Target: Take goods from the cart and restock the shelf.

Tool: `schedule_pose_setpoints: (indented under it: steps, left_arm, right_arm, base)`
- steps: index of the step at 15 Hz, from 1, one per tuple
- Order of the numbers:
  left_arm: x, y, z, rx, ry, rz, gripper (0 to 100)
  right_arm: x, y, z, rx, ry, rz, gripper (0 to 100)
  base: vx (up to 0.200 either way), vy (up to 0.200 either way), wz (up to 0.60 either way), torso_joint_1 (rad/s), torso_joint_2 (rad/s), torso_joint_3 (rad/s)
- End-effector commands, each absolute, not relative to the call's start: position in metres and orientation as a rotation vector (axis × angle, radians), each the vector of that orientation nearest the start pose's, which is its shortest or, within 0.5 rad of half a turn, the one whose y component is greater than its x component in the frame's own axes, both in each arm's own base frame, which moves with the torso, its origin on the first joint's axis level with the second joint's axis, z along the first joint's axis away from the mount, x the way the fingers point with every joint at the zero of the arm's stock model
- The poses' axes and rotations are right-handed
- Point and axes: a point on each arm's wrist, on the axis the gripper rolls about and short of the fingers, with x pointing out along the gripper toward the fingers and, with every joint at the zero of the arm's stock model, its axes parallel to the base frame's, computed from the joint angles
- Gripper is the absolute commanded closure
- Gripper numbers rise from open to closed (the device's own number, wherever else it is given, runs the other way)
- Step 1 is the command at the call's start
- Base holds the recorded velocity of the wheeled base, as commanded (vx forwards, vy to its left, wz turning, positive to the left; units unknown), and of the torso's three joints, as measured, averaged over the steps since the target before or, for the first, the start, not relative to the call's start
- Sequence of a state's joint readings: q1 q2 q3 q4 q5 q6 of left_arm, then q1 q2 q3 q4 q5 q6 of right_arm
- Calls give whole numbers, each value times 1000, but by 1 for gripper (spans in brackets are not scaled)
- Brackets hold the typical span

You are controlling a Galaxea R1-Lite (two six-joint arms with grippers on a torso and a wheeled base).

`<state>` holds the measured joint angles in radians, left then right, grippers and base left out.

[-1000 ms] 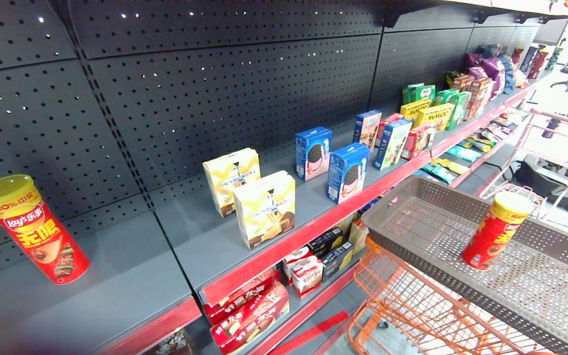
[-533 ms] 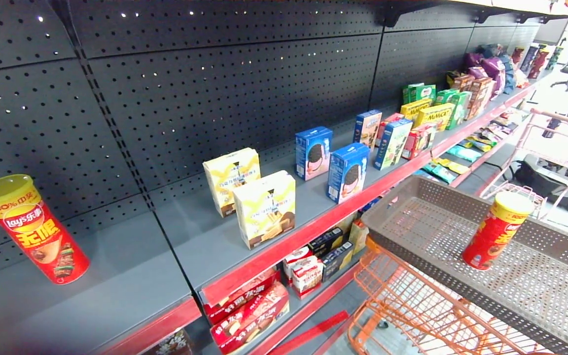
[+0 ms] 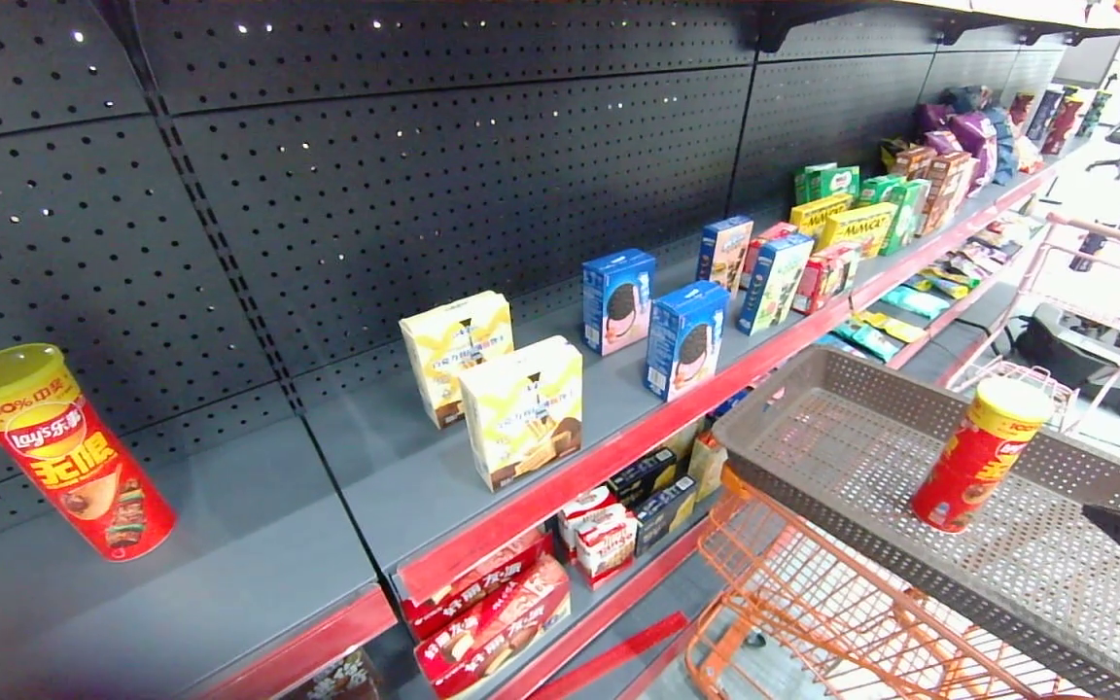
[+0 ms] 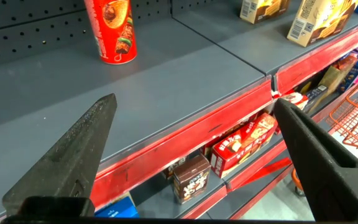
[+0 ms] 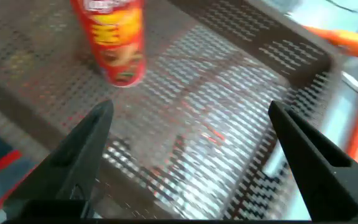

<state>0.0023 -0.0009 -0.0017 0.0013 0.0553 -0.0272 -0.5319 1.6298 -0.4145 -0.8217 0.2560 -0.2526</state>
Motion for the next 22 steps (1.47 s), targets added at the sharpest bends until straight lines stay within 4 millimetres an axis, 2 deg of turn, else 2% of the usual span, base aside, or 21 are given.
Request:
schedule_pose_setpoints:
  steps: [1,5,8,11,22]
  left_arm:
    - [-23,1,76,-28,-1,58,0]
    - [-23,1,76,-28,-1,58,0]
    - [-23,1,76,-28,-2,58,0]
    - [-23,1,76,-28,-1,58,0]
    - [-23,1,76,-28,-1,58,0]
  right_arm:
    - [233,-111,100,-77,430,-103,0]
    - [255,-105,94,-107,380,-43,0]
    - [274,-113,89,-123,341,-48,0]
    - [286,-117,83,-129,329,-47,0]
    - [323,-112,69,-153,283,20,0]
  base:
    - [0,0,0,0,0,0]
    - [0,0,0,0,0,0]
    - [0,0,0,0,0,0]
    - [0,0,0,0,0,0]
    - [0,0,0,0,0,0]
